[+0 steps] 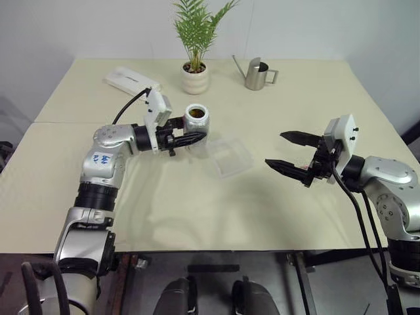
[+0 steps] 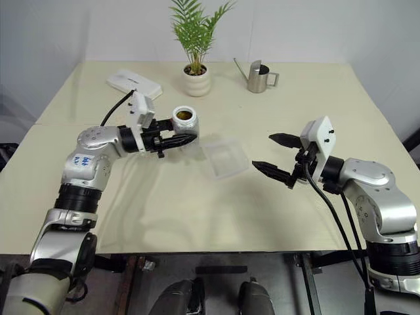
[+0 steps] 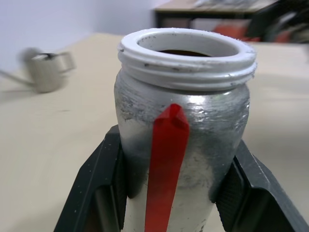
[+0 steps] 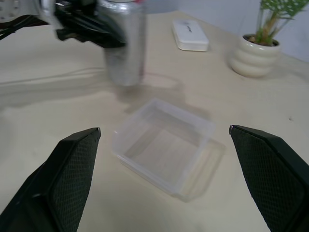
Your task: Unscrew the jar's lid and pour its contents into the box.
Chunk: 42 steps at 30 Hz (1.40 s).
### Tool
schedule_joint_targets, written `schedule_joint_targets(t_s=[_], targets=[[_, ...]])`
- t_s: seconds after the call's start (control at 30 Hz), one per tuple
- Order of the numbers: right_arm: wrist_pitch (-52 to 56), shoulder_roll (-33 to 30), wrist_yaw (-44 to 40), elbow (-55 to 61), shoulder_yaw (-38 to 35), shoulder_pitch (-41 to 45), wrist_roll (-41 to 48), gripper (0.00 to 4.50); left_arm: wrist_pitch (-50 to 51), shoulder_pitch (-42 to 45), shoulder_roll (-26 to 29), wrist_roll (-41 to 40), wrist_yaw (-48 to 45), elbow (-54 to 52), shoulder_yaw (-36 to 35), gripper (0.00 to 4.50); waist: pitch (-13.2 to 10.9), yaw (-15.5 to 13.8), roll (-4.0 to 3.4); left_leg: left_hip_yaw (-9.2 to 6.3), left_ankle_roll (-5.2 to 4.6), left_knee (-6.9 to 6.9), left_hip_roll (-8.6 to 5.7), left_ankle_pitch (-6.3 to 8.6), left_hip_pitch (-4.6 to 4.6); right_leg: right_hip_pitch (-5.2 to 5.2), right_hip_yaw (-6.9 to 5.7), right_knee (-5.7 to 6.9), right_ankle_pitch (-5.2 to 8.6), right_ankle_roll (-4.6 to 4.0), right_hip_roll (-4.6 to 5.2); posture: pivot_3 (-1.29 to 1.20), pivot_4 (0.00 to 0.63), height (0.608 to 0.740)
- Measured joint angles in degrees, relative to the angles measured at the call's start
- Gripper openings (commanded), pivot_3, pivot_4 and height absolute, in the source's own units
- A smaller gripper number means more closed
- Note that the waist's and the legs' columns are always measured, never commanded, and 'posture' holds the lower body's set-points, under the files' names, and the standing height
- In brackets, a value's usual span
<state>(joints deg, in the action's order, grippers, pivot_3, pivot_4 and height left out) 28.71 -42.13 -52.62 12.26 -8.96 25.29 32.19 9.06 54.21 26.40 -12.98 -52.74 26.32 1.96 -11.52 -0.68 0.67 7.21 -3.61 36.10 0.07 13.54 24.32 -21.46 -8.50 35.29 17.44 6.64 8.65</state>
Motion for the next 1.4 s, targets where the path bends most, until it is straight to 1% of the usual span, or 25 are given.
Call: schedule_joint_targets(t_s=[0.03,0.17,0.27,0.37,0.43,0.53,0.63,0.7,0.83,0.93,1.03,1.17,1.3,1.4], targets=[[0.01,0.00,0.38,0.10,-0.26,-0.68,-0.05,4.49,-3.00,1.06,-0.75,2.35,2.24,1.64,0.89,1.90,0.00,-0.36,0.00,-0.01,-0.01,0.01,-0.01,0.00,0.00,0.00,-0.09,-0.01,0.00,0.01,0.00,0.00,0.150,0.740],[0.20,0.53,1.99,0.92,-0.33,-3.47,-0.05,4.49,-21.60,5.43,-1.68,19.48,16.85,8.29,8.60,1.90,0.00,-0.90,0.01,-0.02,-0.10,0.03,-0.07,0.04,0.15,0.00,-0.28,-0.19,-0.08,0.15,0.04,0.00,0.150,0.740],[0.21,0.56,3.03,1.20,-0.65,-4.20,-0.02,4.49,-32.82,8.31,-0.09,35.06,32.48,13.50,15.59,1.90,-0.01,-0.82,0.01,0.00,-0.18,0.03,-0.10,0.08,0.22,-0.01,-0.29,-0.30,-0.13,0.23,0.06,0.00,0.150,0.740],[0.23,0.98,3.94,1.32,-0.93,-5.18,0.04,4.49,-38.63,11.88,2.04,50.87,49.42,16.91,23.19,1.90,-0.01,-0.83,0.02,-0.02,-0.20,0.01,-0.10,0.09,0.29,-0.05,-0.34,-0.33,-0.13,0.24,0.07,0.00,0.150,0.740],[0.31,1.54,4.79,1.73,-1.02,-5.97,0.14,4.49,-40.32,14.99,3.70,62.94,62.18,17.86,30.04,1.90,-0.01,-0.86,0.02,-0.06,-0.22,0.03,-0.10,0.10,0.38,-0.10,-0.38,-0.33,-0.13,0.24,0.07,0.00,0.150,0.740],[0.43,2.58,5.73,2.52,-0.94,-6.25,0.61,4.49,-37.95,19.08,3.24,77.45,77.45,20.19,39.28,1.90,-0.01,-1.01,0.02,-0.13,-0.26,0.11,-0.10,0.11,0.58,-0.17,-0.44,-0.33,-0.13,0.25,0.07,0.00,0.150,0.740],[0.46,3.46,6.55,3.36,-0.92,-6.44,0.75,4.49,-32.95,20.75,1.07,86.28,87.81,24.39,45.25,1.90,-0.01,-1.01,0.02,-0.20,-0.30,0.22,-0.10,0.10,0.84,-0.35,-0.48,-0.29,-0.14,0.26,0.06,0.00,0.150,0.740],[0.50,4.33,7.24,3.39,-0.75,-6.61,0.84,4.49,-28.94,21.47,-0.51,90.48,93.23,26.70,48.21,1.90,-0.01,-1.00,0.02,-0.20,-0.32,0.25,-0.11,0.07,0.94,-0.45,-0.48,-0.25,-0.14,0.27,0.05,0.00,0.150,0.740],[0.59,5.74,8.44,3.47,-0.44,-6.75,0.98,4.49,-24.42,23.17,-3.19,94.35,99.46,30.69,51.31,1.90,-0.01,-0.90,0.02,-0.19,-0.33,0.29,-0.10,0.05,0.96,-0.45,-0.49,-0.26,-0.14,0.28,0.05,0.00,0.150,0.740],[0.65,6.49,9.09,3.66,-0.38,-6.85,1.03,4.49,-22.49,23.47,-3.52,95.81,102.42,31.66,52.96,1.90,-0.01,-0.84,0.02,-0.20,-0.32,0.32,-0.10,0.04,0.94,-0.45,-0.48,-0.22,-0.14,0.28,0.05,0.00,0.150,0.740],[0.68,6.74,9.52,3.92,-0.37,-6.93,1.03,4.49,-21.96,23.45,-3.65,96.63,103.77,32.47,54.29,1.90,-0.01,-0.81,0.02,-0.20,-0.32,0.38,-0.09,0.04,0.94,-0.45,-0.47,-0.17,-0.14,0.28,0.06,0.00,0.150,0.740],[0.75,6.89,9.59,3.93,-0.38,-6.93,1.13,4.49,-22.41,23.45,-2.61,96.39,103.93,32.45,54.28,1.90,-0.01,-0.79,0.02,-0.20,-0.32,0.45,-0.08,0.04,0.93,-0.45,-0.46,-0.10,-0.14,0.28,0.09,0.00,0.150,0.740],[1.07,7.16,9.54,3.93,-0.34,-6.93,1.19,4.49,-27.00,23.39,-0.63,92.50,101.71,31.60,52.30,1.90,-0.01,-0.75,0.02,-0.22,-0.32,0.55,-0.08,0.04,0.94,-0.45,-0.47,-0.05,-0.14,0.28,0.13,0.00,0.150,0.740],[1.17,7.20,9.38,3.93,-0.29,-6.92,1.33,4.49,-33.33,23.03,1.18,84.39,96.25,30.03,46.66,1.90,-0.01,-0.74,0.02,-0.25,-0.33,0.72,-0.07,0.05,0.95,-0.43,-0.50,0.02,-0.14,0.28,0.19,0.00,0.150,0.740]])
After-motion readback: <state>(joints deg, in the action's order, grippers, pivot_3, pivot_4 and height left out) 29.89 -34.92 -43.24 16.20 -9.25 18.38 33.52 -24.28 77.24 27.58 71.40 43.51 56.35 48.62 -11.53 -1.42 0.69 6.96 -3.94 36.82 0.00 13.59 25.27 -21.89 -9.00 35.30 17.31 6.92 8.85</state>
